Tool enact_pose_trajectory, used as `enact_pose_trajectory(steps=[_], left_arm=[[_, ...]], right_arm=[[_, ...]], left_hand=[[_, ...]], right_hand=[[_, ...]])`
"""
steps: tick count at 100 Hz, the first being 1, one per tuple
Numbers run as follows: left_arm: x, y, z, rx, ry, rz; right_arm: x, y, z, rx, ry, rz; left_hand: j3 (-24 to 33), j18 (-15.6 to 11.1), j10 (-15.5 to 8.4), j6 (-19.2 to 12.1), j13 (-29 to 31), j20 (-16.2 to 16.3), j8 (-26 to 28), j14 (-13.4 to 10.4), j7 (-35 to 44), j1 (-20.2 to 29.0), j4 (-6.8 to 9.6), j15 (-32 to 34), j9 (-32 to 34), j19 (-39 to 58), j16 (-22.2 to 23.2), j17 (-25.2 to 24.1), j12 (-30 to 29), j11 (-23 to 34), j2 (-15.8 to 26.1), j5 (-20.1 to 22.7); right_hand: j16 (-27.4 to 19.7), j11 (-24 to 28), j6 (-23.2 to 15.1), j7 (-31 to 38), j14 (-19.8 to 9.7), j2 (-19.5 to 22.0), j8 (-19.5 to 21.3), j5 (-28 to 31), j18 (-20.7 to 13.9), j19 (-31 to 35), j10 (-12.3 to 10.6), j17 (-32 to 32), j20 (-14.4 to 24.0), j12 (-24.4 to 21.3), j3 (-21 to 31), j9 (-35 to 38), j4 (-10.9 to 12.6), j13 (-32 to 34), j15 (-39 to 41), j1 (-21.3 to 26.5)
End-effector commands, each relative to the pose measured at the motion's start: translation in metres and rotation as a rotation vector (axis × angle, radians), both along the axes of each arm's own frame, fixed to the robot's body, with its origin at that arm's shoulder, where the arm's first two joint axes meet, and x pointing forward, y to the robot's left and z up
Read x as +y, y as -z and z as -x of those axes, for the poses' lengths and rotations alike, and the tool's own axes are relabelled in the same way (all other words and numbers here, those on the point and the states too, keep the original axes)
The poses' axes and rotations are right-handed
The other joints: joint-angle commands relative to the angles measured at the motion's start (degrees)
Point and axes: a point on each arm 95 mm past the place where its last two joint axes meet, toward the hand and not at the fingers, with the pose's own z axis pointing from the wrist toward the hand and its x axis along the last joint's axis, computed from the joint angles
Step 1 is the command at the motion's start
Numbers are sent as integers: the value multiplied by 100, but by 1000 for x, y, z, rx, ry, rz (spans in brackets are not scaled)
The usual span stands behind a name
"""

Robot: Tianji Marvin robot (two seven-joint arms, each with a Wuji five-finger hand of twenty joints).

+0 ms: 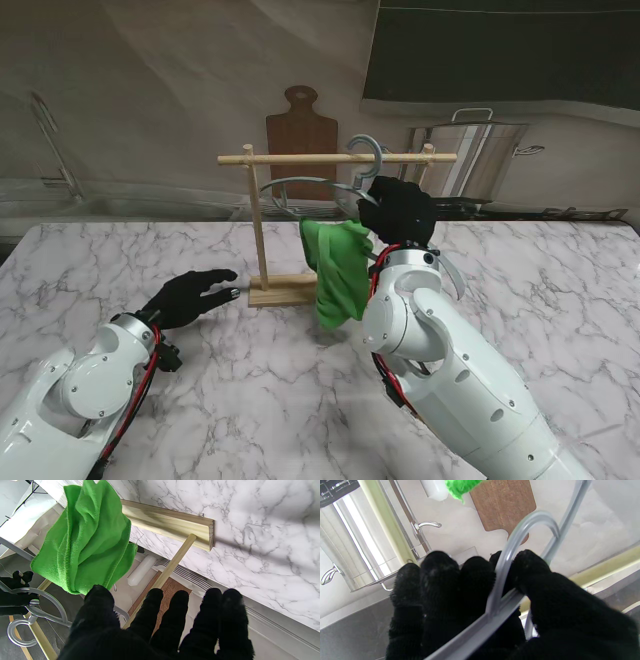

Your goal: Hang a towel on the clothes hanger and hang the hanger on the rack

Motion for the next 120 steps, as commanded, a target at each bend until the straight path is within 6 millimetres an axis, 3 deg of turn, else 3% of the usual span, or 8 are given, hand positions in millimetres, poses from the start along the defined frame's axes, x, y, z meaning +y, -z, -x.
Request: enact_pose_trajectory(steps=[1,25,49,63,72,79,101,120], left_arm=[[-1,3,1,18,7,-1],[0,3,1,20,5,0],[-1,4,1,19,6,-2],[-2,4,0,20,8,-3],[-2,4,0,21,8,-4],[-2,4,0,21,8,-5],[-3,4,0,19,11,-7],[-3,5,0,19,12,-9]], right_arm=[[4,-1,-3,1,11,-9],[11,12,-7,36,0,1],[10,30,-6,59,-22,24],[7,38,-6,68,-33,35],[5,42,-4,59,-42,37],[3,44,-3,33,-47,41],[-2,36,2,-14,-64,33],[-5,23,8,-63,-61,39]], left_hand=[[6,44,-39,2,33,78,83,-85,38,120,34,48,96,-3981,92,10,50,30,285,126],[6,45,-42,10,22,68,88,-91,35,122,34,46,92,-3982,91,-2,51,29,293,129],[6,44,-46,-5,23,63,90,-91,34,125,34,46,95,-3981,91,-6,52,29,301,129],[4,35,-38,0,19,58,90,-90,32,127,34,45,94,-3985,91,-8,52,29,296,128],[4,39,-39,6,20,55,90,-88,28,129,34,45,98,-3989,90,-11,52,30,293,121],[3,28,-53,-7,21,55,90,-95,28,123,34,44,96,-3987,90,-11,52,29,300,123],[5,10,-44,-1,16,55,90,-90,28,123,35,44,96,-3985,91,-9,52,29,297,121],[2,3,-52,-2,26,56,91,-94,28,117,34,50,101,-3980,93,-5,54,31,292,120]], right_hand=[[-42,532,17,223,-371,-9,-103,97,-45,158,-52,65,42,-11,274,389,22,185,210,122],[-195,466,-20,201,-398,58,-129,82,-75,13,-82,-40,-42,-117,188,378,12,178,-49,125],[-372,264,-617,-20,-412,510,-65,-195,-97,-297,-109,-730,-63,-28,-349,-65,51,-117,-986,39],[-373,-148,-808,-237,-341,719,-470,-318,-28,-515,-43,-1066,-61,-187,-732,-481,141,-658,-1386,-459],[-410,-493,-612,-984,-273,904,-301,-352,-14,-708,39,-1300,0,-412,-1092,-927,366,-1108,-1795,-1155],[-486,-693,-466,-1585,-209,1102,97,-460,-31,-807,86,-1425,12,-560,-1209,-1314,811,-1423,-2032,-1636],[-872,-1391,-565,-2175,-258,1370,129,-1789,-104,-1182,11,-2164,5,-999,-1963,-3430,821,-2939,-3013,-2093],[-880,-1318,-588,-2103,-292,1482,84,-1893,-80,-1258,18,-2337,152,-1148,-2259,-3835,863,-3261,-2959,-2081]])
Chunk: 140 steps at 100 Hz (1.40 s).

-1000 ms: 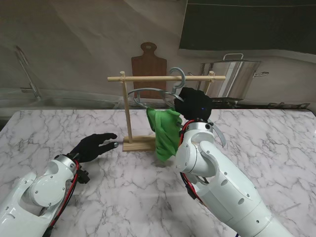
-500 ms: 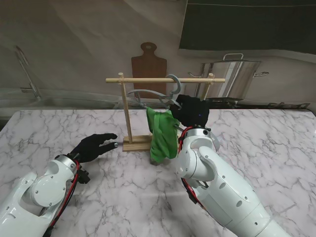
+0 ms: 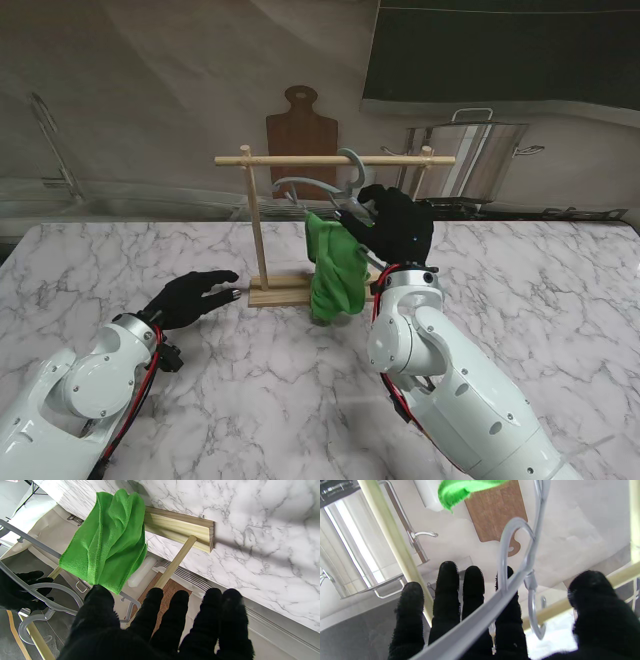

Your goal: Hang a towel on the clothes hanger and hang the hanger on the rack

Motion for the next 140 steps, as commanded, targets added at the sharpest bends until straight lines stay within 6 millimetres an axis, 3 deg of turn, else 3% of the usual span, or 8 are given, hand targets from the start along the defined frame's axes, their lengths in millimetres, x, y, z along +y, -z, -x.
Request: enact_pose_trajectory(steps=[1,49,84,97,114,140], left_arm=[[-2,3,0,16,9,-6],[-2,3,0,11,6,-7],[-5,2,-1,-10,0,5],[-10,1,-2,-20,5,13],[-15,-1,-1,-40,-2,32],[-20,1,-1,-62,-10,84]], right_arm=[[-1,-8,2,-31,3,-2],[-21,-29,20,-117,56,-24],[-87,-33,48,-244,133,44],[-99,-38,64,-307,75,39],[-94,-46,87,-368,-49,17],[-56,-47,113,-343,-284,-105]], left_hand=[[2,3,-51,-4,26,55,85,-81,26,119,34,48,92,-3981,92,-8,53,30,284,65],[6,-3,-43,-9,25,58,86,-92,30,145,34,49,95,-3959,92,-3,52,30,318,76],[1,33,-69,-23,-17,65,89,-118,32,135,32,28,-27,-3958,86,-29,39,-3,328,66],[2,18,-83,-38,-51,67,94,-146,40,135,32,16,-166,-3964,83,-38,24,-37,335,76],[7,8,-72,-30,-92,77,108,-147,58,144,33,6,-283,-3962,81,-44,11,-47,341,95],[5,26,-91,-33,-121,127,140,-172,91,167,32,26,-371,-3902,103,-60,3,-47,374,127]], right_hand=[[-91,-33,-116,15,-138,235,-16,-213,-78,-108,-39,-124,97,-66,-157,-190,137,-181,-26,-171],[-127,-12,-60,47,-93,315,-76,-93,-42,-203,4,-223,172,-138,-367,-149,181,-190,-29,23],[-189,-124,-42,6,-98,408,-109,13,55,-452,3,-368,140,-180,-467,-97,212,-243,-202,177],[-407,-415,-49,7,-89,455,-111,-31,95,-675,-75,-439,86,-350,-446,-161,222,-327,-656,206],[-682,-887,-81,-80,-117,493,-218,49,116,-893,-127,-449,-25,-741,-324,-10,217,-203,-1176,191],[-798,-1281,-77,-290,-136,545,-356,-39,116,-996,-135,-425,-120,-1013,-300,-54,213,-219,-1495,173]])
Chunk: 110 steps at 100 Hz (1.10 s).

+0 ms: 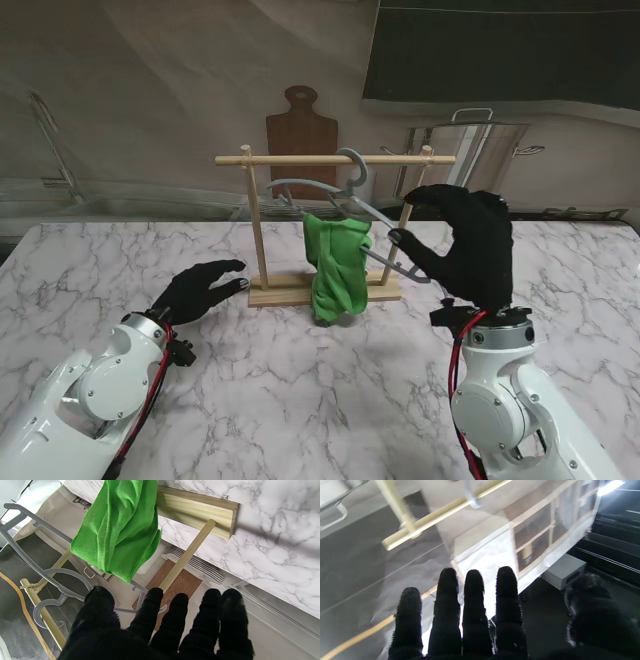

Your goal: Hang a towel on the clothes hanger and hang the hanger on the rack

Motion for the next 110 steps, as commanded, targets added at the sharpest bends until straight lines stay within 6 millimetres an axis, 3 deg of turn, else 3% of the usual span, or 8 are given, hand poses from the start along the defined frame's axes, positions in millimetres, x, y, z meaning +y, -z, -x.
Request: enact_pose_trajectory(steps=[1,25,47,72,85,110], left_arm=[[-5,4,1,17,15,19],[-8,4,2,16,24,44],[-9,5,3,15,30,61],[-14,8,5,28,46,68],[-20,12,6,38,49,83],[-22,26,8,81,36,84]], right_arm=[[16,5,7,23,-62,-16],[60,24,21,122,-244,-6],[86,56,16,348,-373,-69],[89,103,-9,605,-423,-93],[86,134,-12,769,-425,-119],[64,169,-17,889,-366,-107]], left_hand=[[4,26,-91,-30,-65,121,80,-120,87,161,32,20,-132,-3900,103,-61,3,-31,314,124],[10,27,-94,-24,-58,145,98,-126,100,190,34,22,-88,-3889,113,-73,8,-13,333,149],[40,35,-118,-15,-22,163,126,-128,138,520,31,32,83,-3897,123,-73,39,24,590,241],[-23,38,-119,-21,-12,199,121,-148,110,564,22,41,105,-3864,135,-70,63,30,608,185],[0,29,-126,-29,-30,218,99,-157,42,565,31,39,74,-3847,140,-77,74,25,627,24],[-15,-7,-120,20,-120,244,37,-177,-83,477,28,25,-86,-3832,155,-115,96,-3,597,-270]], right_hand=[[-95,-220,-75,-160,-135,211,-121,-54,36,-154,-82,-61,-79,-96,105,-27,152,-65,-219,15],[-330,-625,-55,-523,-163,366,-357,-470,-12,-307,-112,-96,-209,-288,7,-405,160,-377,-610,-31],[-411,-723,40,-624,-164,542,-435,-968,-62,-405,-134,-226,-269,-307,-142,-964,182,-654,-726,-9],[-435,-646,52,-642,-251,720,-462,-1462,-100,-548,-261,-402,-296,-269,-328,-1346,167,-941,-762,-175],[-478,-605,78,-594,-287,907,-480,-1698,-176,-693,-274,-566,-281,-260,-479,-1707,159,-1239,-842,-135],[-553,-603,-15,-565,-374,1040,-497,-1868,-258,-908,-391,-716,-254,-271,-620,-2098,157,-1547,-995,-140]])
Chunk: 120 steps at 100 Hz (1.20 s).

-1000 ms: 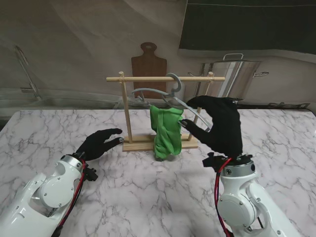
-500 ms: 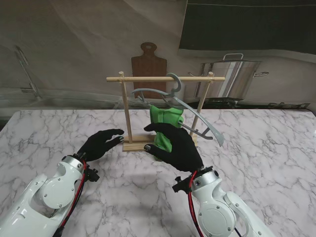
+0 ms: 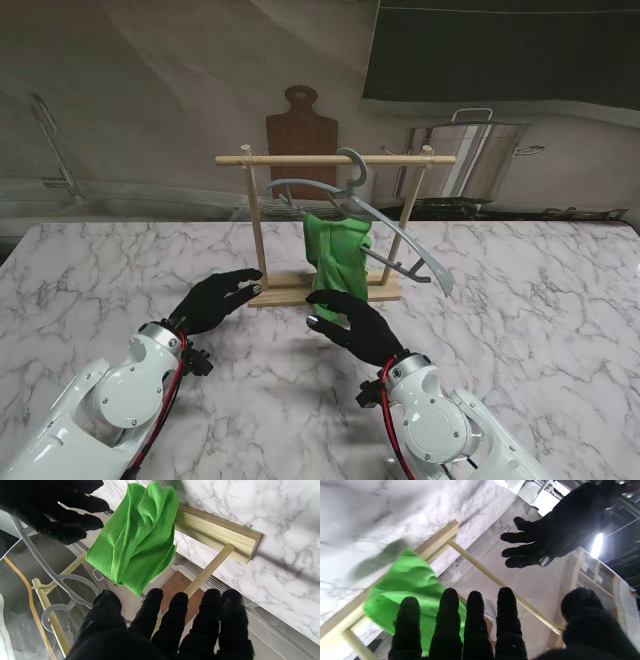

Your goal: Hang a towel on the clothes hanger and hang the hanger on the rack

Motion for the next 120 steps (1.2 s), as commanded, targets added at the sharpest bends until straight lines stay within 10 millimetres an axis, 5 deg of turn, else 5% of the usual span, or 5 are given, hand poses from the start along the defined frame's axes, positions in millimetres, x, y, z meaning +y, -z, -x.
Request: enact_pose_trajectory(steps=[1,72,120], left_arm=[[-1,10,1,37,2,-15],[4,13,0,45,-23,-29],[5,11,-3,54,-24,-48]], right_arm=[[-14,12,1,25,25,32],[-69,0,-13,-41,119,3],[-85,-7,-23,-59,140,-11]], left_hand=[[-10,-8,-90,12,-106,115,-30,-154,-88,53,29,14,-163,-3833,88,-109,79,-8,311,-209],[-3,-9,-99,22,-147,143,-51,-149,-77,17,30,5,-192,-3872,99,-139,100,3,288,-231],[-7,-22,-68,36,-182,149,-58,-139,-75,8,27,-13,-217,-3902,91,-149,94,-4,276,-227]], right_hand=[[-178,8,-43,8,-196,207,-118,-176,-256,-88,-227,-93,-40,25,-134,-175,96,-157,-171,-96],[-188,-51,-192,25,-219,172,-176,92,-181,-415,-326,-22,194,-51,-219,91,115,5,-256,13],[-173,-81,-225,0,-207,141,-189,168,-155,-488,-325,3,319,-56,-222,184,121,61,-275,65]])
